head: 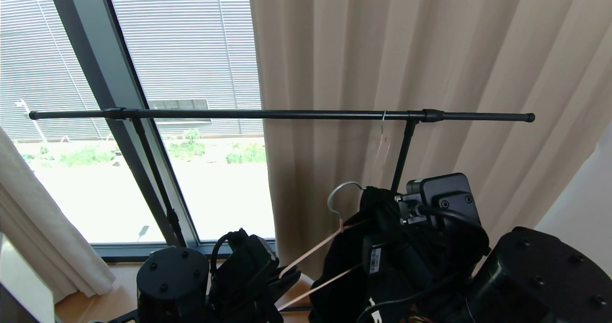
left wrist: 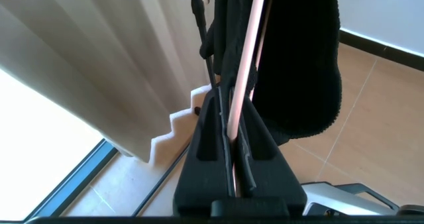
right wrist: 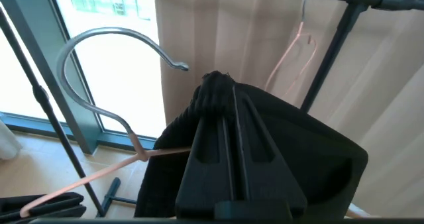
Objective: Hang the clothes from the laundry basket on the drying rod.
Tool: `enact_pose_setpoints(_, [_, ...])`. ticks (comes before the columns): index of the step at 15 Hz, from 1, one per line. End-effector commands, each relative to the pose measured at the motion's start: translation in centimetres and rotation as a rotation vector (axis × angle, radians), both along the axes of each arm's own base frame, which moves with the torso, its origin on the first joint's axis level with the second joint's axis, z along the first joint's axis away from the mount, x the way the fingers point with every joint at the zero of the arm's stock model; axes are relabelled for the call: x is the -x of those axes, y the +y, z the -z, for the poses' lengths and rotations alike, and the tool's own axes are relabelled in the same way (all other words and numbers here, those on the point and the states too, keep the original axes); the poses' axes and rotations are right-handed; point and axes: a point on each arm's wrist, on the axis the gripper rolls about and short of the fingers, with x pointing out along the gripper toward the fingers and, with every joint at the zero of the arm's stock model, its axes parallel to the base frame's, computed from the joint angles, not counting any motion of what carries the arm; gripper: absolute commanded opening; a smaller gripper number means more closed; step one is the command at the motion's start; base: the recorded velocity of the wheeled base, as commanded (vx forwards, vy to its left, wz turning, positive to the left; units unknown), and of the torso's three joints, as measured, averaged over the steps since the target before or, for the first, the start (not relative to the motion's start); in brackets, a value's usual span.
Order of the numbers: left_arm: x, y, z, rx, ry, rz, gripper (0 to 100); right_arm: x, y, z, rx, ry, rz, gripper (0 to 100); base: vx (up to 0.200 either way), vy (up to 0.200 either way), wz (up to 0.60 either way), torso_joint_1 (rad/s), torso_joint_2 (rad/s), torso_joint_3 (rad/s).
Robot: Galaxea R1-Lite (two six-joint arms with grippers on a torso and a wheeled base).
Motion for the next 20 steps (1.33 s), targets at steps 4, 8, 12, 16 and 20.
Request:
enact_pose_setpoints(4, [0.0,0.0,0.0,0.002,-0.003,-0.001,0,0.4,0.2,-0.1,-0.022,-0.012,-0.015,100,0.0,0.0,0.0,0.0,0.0,0.0])
enact_pose_setpoints(8, [0.1,0.1,-0.2,0.015,-0.018,0.0,0,0.4,-0.3,-0.4,-0.025,-0.017,-0.01,100,0.0,0.0,0.0,0.0,0.0,0.0])
enact_pose_setpoints(12, [0.2,0.1,-0.1,0.014,-0.015,0.002,0,-0.8,-1.4,-1.0,-0.027,-0.03,0.048,100,0.0,0.0,0.0,0.0,0.0,0.0])
enact_pose_setpoints(16, [0.7,0.1,-0.2,0.029,-0.03,0.018,0,-1.0,-1.2,-0.5,-0.012,-0.022,0.051,100,0.0,0.0,0.0,0.0,0.0,0.0])
enact_pose_setpoints(20, [0.8,-0.1,-0.3,0.045,-0.044,0.025,0,-0.1,-0.4,0.1,0.008,-0.01,0.019,100,0.0,0.0,0.0,0.0,0.0,0.0])
